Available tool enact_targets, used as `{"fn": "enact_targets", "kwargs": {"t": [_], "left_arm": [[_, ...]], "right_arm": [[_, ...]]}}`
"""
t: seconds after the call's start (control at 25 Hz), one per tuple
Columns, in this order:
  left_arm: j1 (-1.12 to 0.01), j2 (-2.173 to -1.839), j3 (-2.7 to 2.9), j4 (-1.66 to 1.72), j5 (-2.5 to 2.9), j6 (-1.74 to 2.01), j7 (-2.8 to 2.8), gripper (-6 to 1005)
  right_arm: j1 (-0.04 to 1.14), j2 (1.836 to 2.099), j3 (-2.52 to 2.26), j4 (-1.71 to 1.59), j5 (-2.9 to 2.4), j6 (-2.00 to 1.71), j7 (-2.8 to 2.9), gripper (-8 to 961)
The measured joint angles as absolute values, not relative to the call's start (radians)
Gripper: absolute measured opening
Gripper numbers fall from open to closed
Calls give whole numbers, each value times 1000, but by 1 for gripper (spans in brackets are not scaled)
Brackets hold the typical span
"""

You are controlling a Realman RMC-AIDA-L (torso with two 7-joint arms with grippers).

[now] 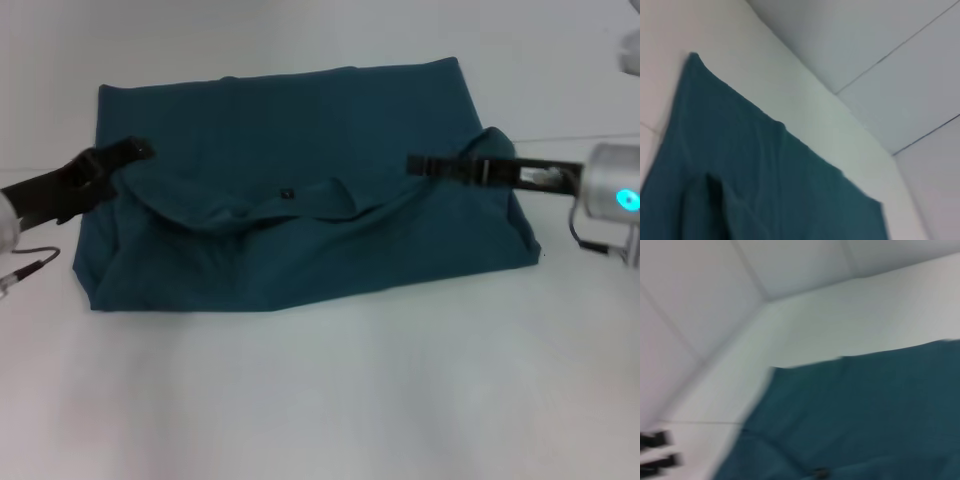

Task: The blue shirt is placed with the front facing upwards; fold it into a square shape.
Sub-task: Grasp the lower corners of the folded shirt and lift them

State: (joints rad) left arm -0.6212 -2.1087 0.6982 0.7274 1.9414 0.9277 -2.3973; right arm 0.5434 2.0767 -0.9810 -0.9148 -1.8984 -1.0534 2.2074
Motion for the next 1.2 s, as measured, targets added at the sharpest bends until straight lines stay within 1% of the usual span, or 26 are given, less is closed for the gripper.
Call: {"fn": "enact_targets", "kwargs": {"t": [0.08,0.24,0.32,0.52,0.64,0.76,0.92,1.08,1.2], "left_arm": [[-588,-2098,692,721,1867,988,-2382,921],[-538,-2083,654,691,1785,1069,-2376,918],[-520,-2074,631,658,1776,1090,-2379,919],[-496,-2040,629,565,1782,1095,-2355,920],[-496,-2039,633,558,1785,1090,-2251,920],[-508,-2043,636,557,1785,1092,-2070,919],[-516,-2047,680,557,1786,1066,-1926,919],[-525,-2041,774,551,1829,977,-1891,919],[-532,-2044,784,549,1862,948,-1907,920]], "right_arm": [[495,2074,-950,-902,-1781,-1154,2163,915],[445,2071,-862,-855,-1647,-1327,2100,915],[438,2063,-819,-817,-1633,-1401,2085,914],[436,2033,-791,-720,-1635,-1482,2046,914],[436,2020,-782,-684,-1635,-1479,2028,914],[437,2012,-772,-672,-1635,-1476,2018,914],[437,2010,-764,-672,-1633,-1476,2018,913],[435,2010,-763,-666,-1633,-1473,2018,913],[435,2010,-759,-660,-1633,-1472,2018,913]]}}
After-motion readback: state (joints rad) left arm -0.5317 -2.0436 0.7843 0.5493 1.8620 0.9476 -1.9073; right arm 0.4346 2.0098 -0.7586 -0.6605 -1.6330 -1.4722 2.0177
